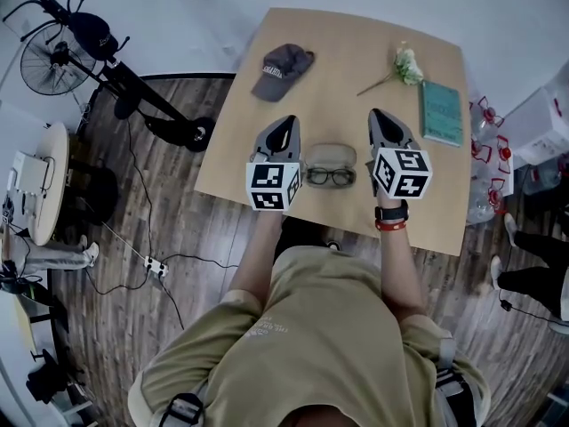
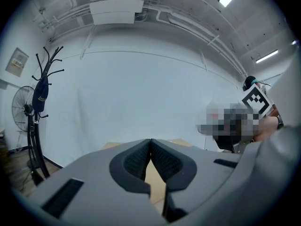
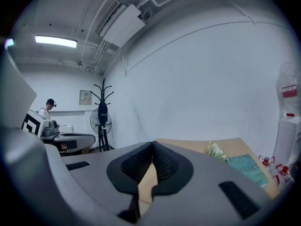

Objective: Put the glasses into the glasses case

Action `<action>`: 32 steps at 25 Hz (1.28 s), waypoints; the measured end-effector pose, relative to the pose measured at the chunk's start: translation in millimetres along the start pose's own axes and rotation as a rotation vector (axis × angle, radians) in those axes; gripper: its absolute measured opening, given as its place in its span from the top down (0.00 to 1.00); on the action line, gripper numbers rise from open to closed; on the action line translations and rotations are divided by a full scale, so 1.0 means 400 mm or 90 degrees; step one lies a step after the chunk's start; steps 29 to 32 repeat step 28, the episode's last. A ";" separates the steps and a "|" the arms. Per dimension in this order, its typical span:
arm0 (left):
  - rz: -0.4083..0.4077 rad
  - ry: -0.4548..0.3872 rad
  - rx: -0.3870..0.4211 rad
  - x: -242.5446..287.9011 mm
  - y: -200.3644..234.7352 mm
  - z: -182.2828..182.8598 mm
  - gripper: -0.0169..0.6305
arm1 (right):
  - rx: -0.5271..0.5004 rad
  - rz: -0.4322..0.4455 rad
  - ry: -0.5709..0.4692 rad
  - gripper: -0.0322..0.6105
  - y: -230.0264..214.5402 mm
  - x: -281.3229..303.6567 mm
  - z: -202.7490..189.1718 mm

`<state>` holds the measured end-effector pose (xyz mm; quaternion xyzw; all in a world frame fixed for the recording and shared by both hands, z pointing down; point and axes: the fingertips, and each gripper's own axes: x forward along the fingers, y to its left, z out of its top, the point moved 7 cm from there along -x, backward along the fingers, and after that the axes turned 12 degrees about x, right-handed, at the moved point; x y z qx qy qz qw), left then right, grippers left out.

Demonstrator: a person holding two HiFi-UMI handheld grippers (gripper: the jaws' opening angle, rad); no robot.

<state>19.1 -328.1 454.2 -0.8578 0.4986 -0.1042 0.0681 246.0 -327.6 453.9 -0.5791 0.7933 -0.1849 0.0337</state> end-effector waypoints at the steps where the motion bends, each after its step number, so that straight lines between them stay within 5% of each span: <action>1: -0.001 0.000 0.001 0.002 0.000 0.000 0.94 | 0.003 -0.005 -0.009 0.93 -0.001 -0.002 0.003; 32: -0.026 0.030 0.016 0.077 0.027 -0.062 0.94 | 0.010 0.006 0.009 0.93 0.009 0.059 -0.045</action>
